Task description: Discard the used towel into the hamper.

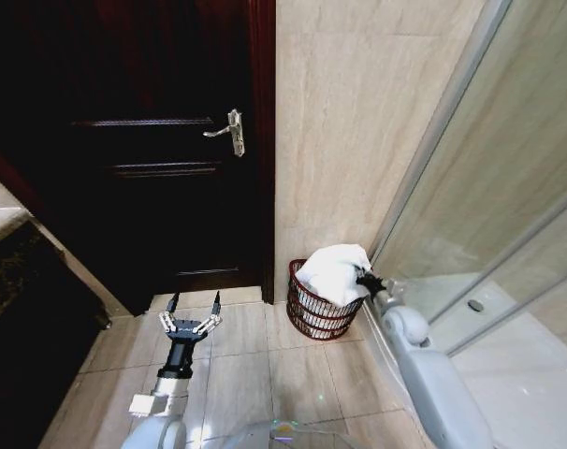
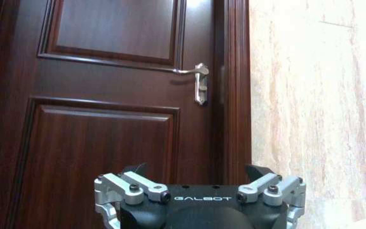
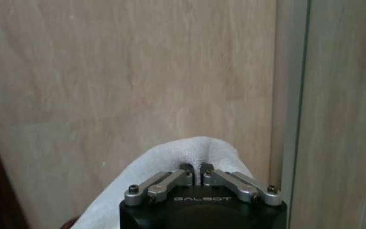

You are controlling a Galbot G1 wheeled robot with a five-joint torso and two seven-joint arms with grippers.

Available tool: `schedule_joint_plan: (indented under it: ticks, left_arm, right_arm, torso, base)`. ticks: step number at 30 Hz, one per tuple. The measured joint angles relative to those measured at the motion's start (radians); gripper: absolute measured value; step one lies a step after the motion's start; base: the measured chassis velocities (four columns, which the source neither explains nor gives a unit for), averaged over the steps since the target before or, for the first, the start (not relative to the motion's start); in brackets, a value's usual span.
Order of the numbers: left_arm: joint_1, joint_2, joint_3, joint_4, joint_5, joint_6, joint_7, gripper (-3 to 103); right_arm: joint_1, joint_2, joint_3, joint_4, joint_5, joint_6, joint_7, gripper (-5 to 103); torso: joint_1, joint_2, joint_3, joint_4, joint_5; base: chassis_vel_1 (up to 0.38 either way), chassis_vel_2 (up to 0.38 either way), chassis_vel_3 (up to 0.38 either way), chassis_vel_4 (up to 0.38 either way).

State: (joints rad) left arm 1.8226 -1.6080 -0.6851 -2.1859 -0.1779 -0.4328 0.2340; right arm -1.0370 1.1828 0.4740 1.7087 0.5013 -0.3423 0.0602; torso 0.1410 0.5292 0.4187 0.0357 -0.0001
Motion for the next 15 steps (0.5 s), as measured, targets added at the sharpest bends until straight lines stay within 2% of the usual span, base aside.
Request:
schedule_joint_plan:
  ticks: [5, 7, 15]
  left_arm:
    - [-0.009, 0.0, 0.003, 0.017, 0.0, 0.0, 0.0, 100]
    - [-0.018, 0.0, 0.007, 0.028, -0.002, 0.0, -0.001, 100]
    - [-0.036, 0.002, 0.004, 0.053, -0.027, -0.003, 0.004, 100]
  right_arm:
    - [0.053, -0.024, -0.029, -0.055, 0.008, 0.029, 0.0, 3]
    - [0.055, -0.028, -0.041, -0.081, -0.003, 0.028, -0.03, 3]
    - [0.079, -0.04, -0.084, -0.146, 0.018, -0.064, -0.077, 3]
  torso:
    - [0.0, 0.0, 0.0, 0.0002, 0.0001]
    - [0.0, 0.0, 0.0, -0.0001, 0.0]
    - [0.0, 0.0, 0.0, -0.0001, 0.0001]
  base:
    - [0.0, 0.0, 0.0, 0.0]
    - [0.0, 0.0, 0.0, 0.0]
    - [0.0, 0.0, 0.0, 0.0]
